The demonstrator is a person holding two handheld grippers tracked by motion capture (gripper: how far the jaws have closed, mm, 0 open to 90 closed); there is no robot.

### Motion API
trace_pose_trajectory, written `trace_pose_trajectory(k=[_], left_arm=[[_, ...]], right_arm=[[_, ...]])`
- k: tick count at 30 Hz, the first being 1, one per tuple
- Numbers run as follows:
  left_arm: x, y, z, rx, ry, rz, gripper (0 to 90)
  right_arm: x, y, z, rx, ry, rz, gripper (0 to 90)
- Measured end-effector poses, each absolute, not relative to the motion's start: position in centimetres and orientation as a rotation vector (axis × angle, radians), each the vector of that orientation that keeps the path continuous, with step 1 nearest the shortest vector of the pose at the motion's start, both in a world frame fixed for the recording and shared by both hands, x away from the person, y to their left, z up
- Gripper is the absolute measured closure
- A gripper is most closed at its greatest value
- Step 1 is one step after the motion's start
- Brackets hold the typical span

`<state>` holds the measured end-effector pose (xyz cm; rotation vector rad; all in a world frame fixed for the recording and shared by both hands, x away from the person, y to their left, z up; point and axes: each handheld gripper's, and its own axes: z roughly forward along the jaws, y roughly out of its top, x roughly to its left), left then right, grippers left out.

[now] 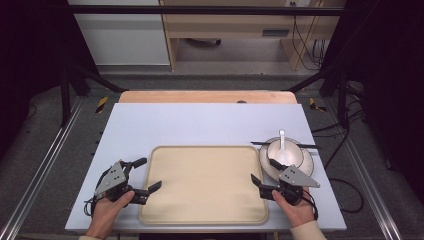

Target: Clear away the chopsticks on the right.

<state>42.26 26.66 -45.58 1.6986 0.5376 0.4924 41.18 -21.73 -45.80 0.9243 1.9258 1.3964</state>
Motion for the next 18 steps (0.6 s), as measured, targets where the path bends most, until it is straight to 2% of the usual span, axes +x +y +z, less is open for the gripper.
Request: trace_pose_trajectory(k=[9,12,15,18], left_arm=[[41.7,27.1,-45.2,1.692,0.566,0.511,5.1],[41.5,27.2,-45.0,1.690,0.575,0.517,5.0],[41.2,27.3,-44.9,1.721,0.562,0.533,5.1],[40.7,27.8,-44.8,1.732,0.585,0.545,5.1]], right_arm=[[40.7,-21.3,-45.3,0.875,1.970,1.316,19.0],[40.6,-21.2,-45.2,0.872,1.974,1.310,17.1],[40.5,-21.0,-44.4,0.860,1.996,1.313,8.1],[40.0,-21.4,-42.4,0.813,1.992,1.247,10.2]])
